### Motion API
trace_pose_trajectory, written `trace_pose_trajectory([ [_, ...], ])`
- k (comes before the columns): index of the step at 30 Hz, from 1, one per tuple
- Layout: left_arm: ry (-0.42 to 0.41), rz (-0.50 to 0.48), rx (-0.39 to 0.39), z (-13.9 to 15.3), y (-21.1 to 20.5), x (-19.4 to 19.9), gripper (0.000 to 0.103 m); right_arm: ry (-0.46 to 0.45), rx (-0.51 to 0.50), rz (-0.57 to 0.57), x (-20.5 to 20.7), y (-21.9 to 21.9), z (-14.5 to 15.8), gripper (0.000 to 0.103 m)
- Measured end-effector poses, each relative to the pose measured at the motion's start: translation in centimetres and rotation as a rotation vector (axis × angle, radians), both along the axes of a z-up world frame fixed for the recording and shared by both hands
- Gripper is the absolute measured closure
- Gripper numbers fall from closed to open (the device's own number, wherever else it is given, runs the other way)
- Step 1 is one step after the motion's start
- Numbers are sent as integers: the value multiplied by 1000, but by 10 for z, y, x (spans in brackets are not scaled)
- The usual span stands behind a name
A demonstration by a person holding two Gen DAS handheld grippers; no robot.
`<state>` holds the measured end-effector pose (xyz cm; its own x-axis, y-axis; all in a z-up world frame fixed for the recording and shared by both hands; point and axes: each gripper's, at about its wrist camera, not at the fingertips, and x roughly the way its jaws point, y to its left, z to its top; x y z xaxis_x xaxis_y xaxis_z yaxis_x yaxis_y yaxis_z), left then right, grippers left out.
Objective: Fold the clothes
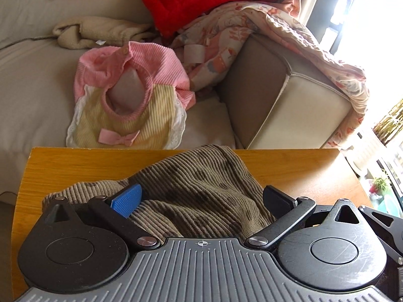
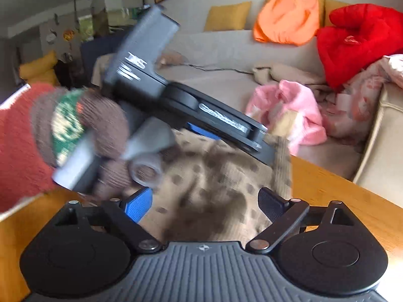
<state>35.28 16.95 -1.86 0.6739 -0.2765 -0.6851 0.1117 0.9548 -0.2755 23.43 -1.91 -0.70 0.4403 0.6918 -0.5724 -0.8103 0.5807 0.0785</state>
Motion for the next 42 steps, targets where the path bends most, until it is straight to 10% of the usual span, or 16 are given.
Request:
trace_pose_trajectory([
  [13, -71, 22, 45, 3, -4, -15, 0, 62, -38, -71, 7, 8, -33, 2],
  [20, -285, 256, -95, 27, 5, -139, 0, 83, 105, -188, -17, -33, -32, 0],
  [28, -316, 379, 12, -3, -64, -295, 0, -28, 47, -267, -79, -58, -29, 0],
  [42, -286, 449, 199, -13, -104, -317, 0, -92, 37, -435, -139, -117, -28, 0],
])
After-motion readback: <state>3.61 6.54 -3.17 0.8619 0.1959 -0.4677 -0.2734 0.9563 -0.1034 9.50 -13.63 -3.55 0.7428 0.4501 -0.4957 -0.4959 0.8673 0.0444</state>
